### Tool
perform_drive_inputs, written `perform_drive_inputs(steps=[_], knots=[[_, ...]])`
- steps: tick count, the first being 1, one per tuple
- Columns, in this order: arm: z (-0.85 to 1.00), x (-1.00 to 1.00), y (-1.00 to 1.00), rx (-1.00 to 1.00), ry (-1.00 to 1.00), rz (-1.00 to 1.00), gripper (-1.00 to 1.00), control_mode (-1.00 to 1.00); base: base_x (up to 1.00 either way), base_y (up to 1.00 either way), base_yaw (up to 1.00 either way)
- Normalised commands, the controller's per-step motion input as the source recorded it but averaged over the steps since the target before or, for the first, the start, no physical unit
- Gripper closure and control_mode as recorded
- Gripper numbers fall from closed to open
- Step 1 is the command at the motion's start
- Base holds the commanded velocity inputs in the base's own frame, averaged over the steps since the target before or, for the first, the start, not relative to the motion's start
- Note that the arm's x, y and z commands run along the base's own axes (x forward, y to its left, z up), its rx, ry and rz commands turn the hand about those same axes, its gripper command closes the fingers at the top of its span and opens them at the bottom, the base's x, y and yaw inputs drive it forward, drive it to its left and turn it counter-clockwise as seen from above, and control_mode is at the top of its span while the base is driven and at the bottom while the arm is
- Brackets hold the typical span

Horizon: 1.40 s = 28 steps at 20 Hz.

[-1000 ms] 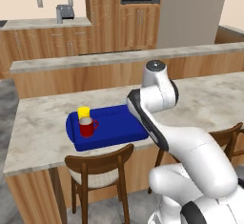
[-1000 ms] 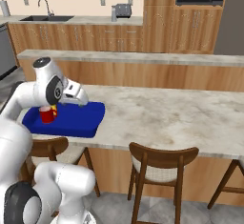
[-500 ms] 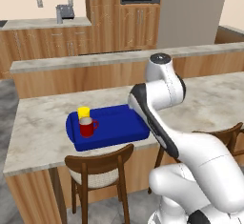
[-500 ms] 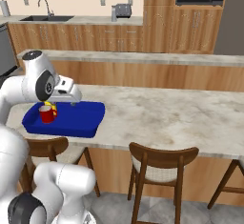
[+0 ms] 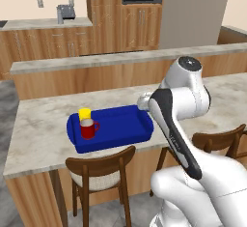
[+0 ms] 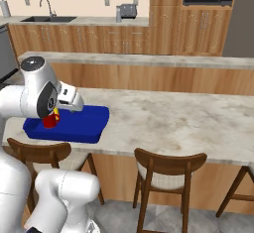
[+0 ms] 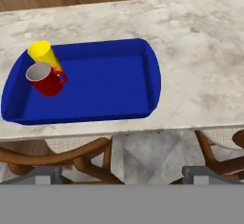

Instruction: There is a tray on the dining counter. Grab the cup, mug, and pitcher and place them on the tray. The pitcher may be placed next to the tray if it cannot fit the tray.

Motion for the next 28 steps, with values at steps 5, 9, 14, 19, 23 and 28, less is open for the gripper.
perform_drive_inputs(steps=[5,9,14,19,23,28], knots=[[0.19,-0.34,-0.15,0.0,-0.01,-0.04,-1.0,-1.0,0.0,0.0,0.0],[0.3,-0.7,-0.16,-0.02,0.0,-0.05,-1.0,-1.0,0.0,0.0,0.0],[0.37,-0.47,-0.32,-0.04,0.03,-0.08,-1.0,-1.0,0.0,0.0,0.0],[0.25,-0.32,-0.3,-0.04,0.01,-0.07,-1.0,-1.0,0.0,0.0,0.0],[0.09,-0.06,-0.04,0.0,0.01,0.0,-1.0,-1.0,0.0,0.0,0.0],[0.0,-0.09,0.0,0.0,0.03,0.01,-1.0,-1.0,0.0,0.0,0.0]])
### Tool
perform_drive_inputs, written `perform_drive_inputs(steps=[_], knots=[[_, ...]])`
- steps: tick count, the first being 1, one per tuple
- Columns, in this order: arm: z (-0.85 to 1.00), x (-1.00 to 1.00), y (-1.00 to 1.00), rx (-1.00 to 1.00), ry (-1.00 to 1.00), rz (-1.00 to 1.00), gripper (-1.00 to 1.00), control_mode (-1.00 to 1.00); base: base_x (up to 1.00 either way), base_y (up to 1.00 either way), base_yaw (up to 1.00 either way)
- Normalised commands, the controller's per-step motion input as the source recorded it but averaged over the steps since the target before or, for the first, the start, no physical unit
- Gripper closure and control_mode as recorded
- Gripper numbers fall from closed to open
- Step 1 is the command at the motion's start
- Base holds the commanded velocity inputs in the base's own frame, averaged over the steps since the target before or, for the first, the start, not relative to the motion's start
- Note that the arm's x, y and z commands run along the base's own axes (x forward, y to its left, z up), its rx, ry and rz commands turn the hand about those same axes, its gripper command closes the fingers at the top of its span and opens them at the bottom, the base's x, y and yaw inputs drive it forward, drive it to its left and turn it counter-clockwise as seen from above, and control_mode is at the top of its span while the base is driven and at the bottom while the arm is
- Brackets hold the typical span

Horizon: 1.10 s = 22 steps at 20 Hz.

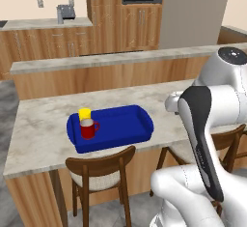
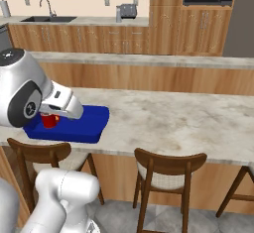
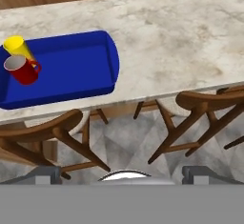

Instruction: There is a tray on the dining counter. Grab the cup, mug, and pitcher and place them on the tray. The pitcher may be placed next to the tray if it cannot fit the tray.

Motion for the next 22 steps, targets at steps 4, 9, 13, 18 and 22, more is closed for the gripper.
perform_drive_inputs(steps=[4,9,13,18,22], knots=[[0.0,-0.09,0.0,0.0,0.01,0.09,-1.0,-1.0,0.0,0.0,0.0],[0.0,-0.01,0.0,0.0,0.0,0.16,-1.0,-1.0,0.0,0.0,0.0],[0.0,0.0,0.0,0.0,0.0,0.0,-1.0,-1.0,0.0,0.0,0.0],[0.0,-0.03,0.02,0.0,0.0,-0.01,-1.0,-1.0,0.0,0.0,0.0],[0.0,0.0,0.02,0.0,0.0,0.0,-1.0,1.0,-0.14,0.13,0.0]])
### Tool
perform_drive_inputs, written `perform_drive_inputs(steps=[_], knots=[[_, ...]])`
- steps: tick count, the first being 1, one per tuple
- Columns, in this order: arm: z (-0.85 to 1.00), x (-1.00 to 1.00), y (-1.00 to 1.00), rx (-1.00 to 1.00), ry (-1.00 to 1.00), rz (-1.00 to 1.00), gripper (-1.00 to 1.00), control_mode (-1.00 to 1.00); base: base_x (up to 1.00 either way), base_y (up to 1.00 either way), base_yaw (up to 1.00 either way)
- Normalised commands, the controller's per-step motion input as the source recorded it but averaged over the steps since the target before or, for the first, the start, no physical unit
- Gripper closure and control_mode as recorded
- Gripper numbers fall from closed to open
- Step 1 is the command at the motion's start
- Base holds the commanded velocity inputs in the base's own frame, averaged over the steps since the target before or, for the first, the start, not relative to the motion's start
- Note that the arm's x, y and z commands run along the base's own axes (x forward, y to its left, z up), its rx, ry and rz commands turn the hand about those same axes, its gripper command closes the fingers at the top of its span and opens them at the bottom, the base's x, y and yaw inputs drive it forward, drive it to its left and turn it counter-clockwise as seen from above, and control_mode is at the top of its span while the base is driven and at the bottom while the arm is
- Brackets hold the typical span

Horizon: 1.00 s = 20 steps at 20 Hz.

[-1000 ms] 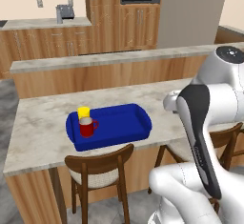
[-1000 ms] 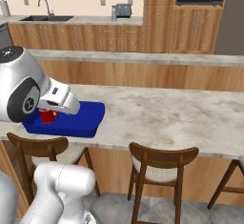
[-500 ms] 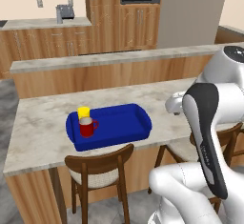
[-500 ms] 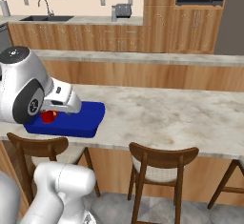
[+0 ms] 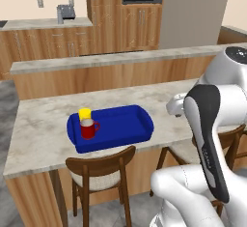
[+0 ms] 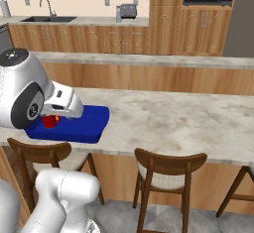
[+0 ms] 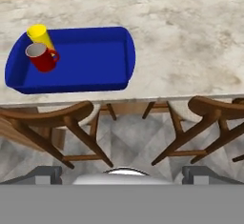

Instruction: There is a tray on the dining counter. Grab the cup, mug, and pitcher and place them on the tray. The pitcher may be placed next to the tray if it cannot fit the tray.

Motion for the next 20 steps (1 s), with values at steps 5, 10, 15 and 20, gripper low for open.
perform_drive_inputs(steps=[5,10,15,20], knots=[[0.0,0.0,0.0,0.0,0.0,0.0,-1.0,1.0,-0.4,0.79,0.0],[0.0,0.0,0.0,0.0,0.0,0.0,-1.0,1.0,-0.4,1.0,0.0],[0.0,0.0,0.0,0.0,0.0,0.0,-1.0,1.0,-0.51,1.0,0.0],[0.0,0.0,0.0,0.0,0.0,0.0,-1.0,1.0,-0.5,1.0,0.0]])
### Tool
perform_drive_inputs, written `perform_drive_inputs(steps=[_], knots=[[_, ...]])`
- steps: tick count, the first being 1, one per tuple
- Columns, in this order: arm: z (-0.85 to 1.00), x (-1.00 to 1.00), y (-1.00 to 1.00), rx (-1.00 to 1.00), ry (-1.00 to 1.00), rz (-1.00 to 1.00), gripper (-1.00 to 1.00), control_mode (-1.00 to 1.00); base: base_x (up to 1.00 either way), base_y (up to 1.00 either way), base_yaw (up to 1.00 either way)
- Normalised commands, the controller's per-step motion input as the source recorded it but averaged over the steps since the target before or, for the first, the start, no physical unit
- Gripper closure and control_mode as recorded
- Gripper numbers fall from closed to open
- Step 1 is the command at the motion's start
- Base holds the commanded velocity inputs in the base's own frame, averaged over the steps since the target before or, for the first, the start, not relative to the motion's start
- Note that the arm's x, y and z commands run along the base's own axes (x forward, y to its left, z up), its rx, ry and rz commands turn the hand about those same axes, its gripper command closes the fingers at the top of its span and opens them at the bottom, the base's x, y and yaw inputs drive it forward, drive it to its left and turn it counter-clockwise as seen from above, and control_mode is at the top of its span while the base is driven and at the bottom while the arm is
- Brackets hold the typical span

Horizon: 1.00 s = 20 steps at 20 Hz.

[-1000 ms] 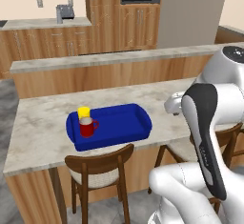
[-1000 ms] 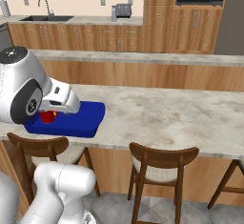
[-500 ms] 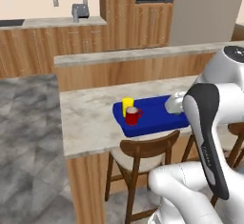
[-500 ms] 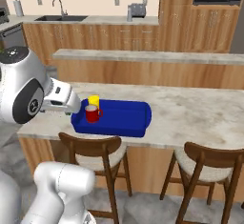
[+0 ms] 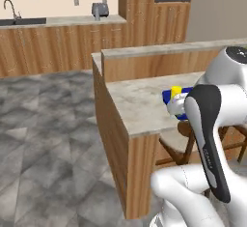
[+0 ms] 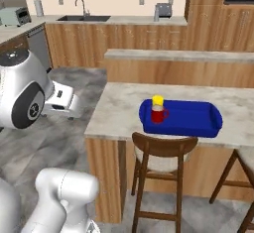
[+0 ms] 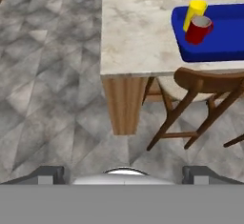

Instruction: There is a tray on the dining counter. Grab the cup, mug, and pitcher and place them on the tray. The pitcher may be placed next to the tray if it cannot fit the tray.

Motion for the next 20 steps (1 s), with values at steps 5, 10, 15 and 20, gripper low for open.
perform_drive_inputs(steps=[5,10,15,20], knots=[[0.0,0.0,0.0,0.0,0.0,0.0,-1.0,1.0,-0.1,1.0,0.0],[0.0,0.0,0.0,0.0,0.0,0.0,-1.0,1.0,0.0,1.0,0.0],[0.0,0.0,0.0,0.0,0.0,0.0,-1.0,1.0,0.19,1.0,0.0],[0.0,0.0,0.0,0.0,0.0,0.0,-1.0,1.0,0.58,1.0,-0.01]])
